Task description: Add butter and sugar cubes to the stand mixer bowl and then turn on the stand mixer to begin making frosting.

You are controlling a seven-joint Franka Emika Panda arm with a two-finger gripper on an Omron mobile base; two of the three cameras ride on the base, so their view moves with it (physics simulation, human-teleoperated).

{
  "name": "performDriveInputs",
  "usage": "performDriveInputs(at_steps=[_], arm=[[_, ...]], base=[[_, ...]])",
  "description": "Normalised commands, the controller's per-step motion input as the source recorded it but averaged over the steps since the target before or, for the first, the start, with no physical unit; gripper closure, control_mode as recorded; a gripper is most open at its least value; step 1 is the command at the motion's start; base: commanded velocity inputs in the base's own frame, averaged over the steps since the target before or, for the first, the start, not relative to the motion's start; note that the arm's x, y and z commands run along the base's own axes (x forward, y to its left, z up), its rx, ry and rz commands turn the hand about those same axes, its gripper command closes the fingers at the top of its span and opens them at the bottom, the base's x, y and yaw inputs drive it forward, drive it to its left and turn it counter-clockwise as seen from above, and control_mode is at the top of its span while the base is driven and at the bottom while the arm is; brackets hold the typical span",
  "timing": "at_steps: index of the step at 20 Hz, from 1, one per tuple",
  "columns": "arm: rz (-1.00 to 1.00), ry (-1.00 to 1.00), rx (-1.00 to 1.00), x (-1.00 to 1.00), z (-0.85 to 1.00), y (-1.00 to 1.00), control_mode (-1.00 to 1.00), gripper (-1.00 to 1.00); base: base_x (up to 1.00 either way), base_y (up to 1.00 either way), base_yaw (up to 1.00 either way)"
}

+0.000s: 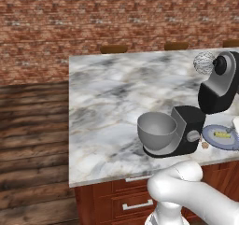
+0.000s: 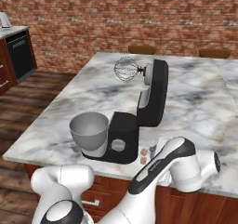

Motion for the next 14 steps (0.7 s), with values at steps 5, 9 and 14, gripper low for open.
performDriveInputs(at_steps=[5,9,14], arm=[[-0.08,-0.04,-0.02,0.30,-0.33,0.06,-1.00,-1.00],[0.04,0.00,-0.07,0.26,-0.39,0.13,-1.00,-1.00],[0.08,0.00,-0.08,0.07,-0.33,0.10,-1.00,-1.00]], base=[[0.00,0.00,0.00],[0.00,0.00,0.00],[0.00,0.00,0.00]])
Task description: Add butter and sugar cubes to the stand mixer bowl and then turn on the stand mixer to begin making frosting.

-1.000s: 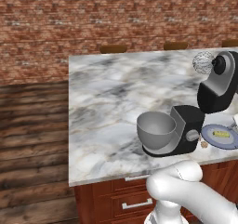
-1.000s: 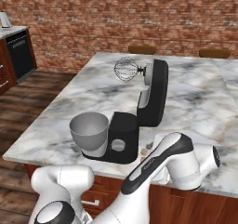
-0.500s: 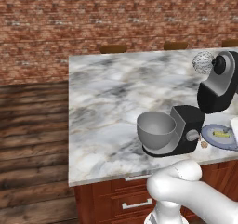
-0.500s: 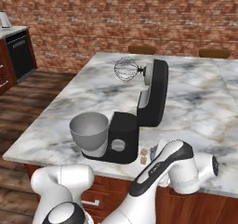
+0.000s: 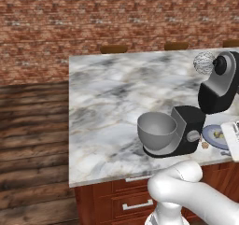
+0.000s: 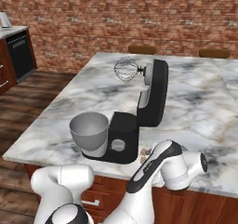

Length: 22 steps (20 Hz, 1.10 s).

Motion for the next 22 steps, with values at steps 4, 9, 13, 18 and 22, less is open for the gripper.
performDriveInputs(at_steps=[4,9,13,18,22], arm=[[0.04,0.03,-0.02,0.40,-0.19,0.02,-1.00,-1.00],[-0.10,0.02,0.00,0.45,-0.18,0.00,-1.00,-1.00],[-0.01,0.11,0.00,0.27,-0.18,0.00,-1.00,-1.00],[0.00,0.14,0.00,0.10,-0.29,0.00,-1.00,-1.00],[-0.01,0.10,0.00,0.26,-0.15,0.00,-1.00,-1.00]], base=[[0.00,0.00,0.00],[0.00,0.00,0.00],[0.00,0.00,0.00],[0.00,0.00,0.00],[0.00,0.00,0.00]])
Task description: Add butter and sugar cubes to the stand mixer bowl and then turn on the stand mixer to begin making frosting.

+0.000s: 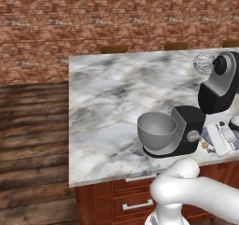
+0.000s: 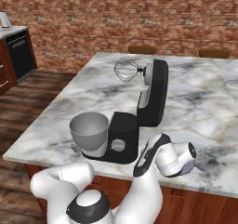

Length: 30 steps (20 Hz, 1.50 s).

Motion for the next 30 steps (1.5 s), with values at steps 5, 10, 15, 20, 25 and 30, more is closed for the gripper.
performDriveInputs(at_steps=[5,10,15,20,25,30], arm=[[-0.04,0.12,0.00,0.31,-0.18,-0.06,-1.00,-1.00],[-0.06,0.07,0.00,0.11,-0.27,-0.09,-1.00,-1.00],[-0.12,-0.01,-0.03,-0.13,-0.24,0.03,-1.00,1.00],[-0.15,-0.06,-0.07,-0.30,-0.25,0.03,-1.00,1.00],[-0.15,-0.05,-0.12,-0.12,-0.20,0.26,-1.00,1.00],[-0.05,-0.10,-0.04,-0.05,0.26,-0.02,-1.00,1.00]], base=[[0.00,0.00,0.00],[0.00,0.00,0.00],[0.00,0.00,0.00],[0.00,0.00,0.00],[0.00,0.00,0.00],[0.00,0.00,0.00]])
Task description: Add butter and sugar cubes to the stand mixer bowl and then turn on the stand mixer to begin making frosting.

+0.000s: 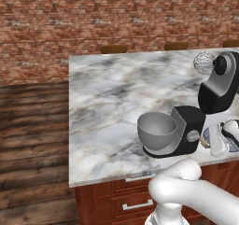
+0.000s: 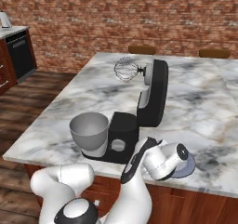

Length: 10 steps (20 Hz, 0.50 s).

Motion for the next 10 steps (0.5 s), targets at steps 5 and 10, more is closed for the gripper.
performDriveInputs(at_steps=[5,10], arm=[[0.03,-0.23,0.03,-0.52,0.88,-0.60,-1.00,1.00],[0.00,-0.12,0.00,-0.75,0.97,-0.12,-1.00,1.00]], base=[[0.00,0.00,0.00],[0.00,0.00,0.00]])
